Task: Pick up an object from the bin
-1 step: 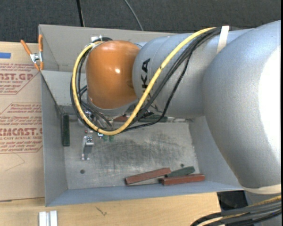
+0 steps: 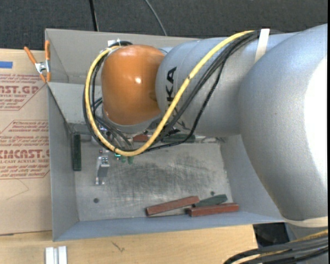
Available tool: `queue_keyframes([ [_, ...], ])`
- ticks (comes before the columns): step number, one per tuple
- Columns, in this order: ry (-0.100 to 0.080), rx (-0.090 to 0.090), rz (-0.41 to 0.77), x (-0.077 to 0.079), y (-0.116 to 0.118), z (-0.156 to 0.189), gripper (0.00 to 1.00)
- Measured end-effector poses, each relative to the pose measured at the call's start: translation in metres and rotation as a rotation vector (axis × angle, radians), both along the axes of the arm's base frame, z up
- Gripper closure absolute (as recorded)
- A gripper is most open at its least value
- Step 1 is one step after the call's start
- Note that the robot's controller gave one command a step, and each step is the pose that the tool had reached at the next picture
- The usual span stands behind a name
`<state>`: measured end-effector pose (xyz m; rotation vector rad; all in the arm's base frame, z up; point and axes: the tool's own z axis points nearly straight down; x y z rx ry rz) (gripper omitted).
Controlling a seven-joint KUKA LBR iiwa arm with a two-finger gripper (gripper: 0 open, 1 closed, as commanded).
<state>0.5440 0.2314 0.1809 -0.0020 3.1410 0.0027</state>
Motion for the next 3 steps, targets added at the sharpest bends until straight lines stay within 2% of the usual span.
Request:
queue_keyframes([
  [1,-0.006,0.002,0.027,-0.014,0.008,-0.052,0.00],
  [2,0.011,-0.005,0.009,-0.044,0.011,-0.071,0.00],
  [3,0.001,-0.002,0.085,0.002,0.014,-0.017,0.00],
])
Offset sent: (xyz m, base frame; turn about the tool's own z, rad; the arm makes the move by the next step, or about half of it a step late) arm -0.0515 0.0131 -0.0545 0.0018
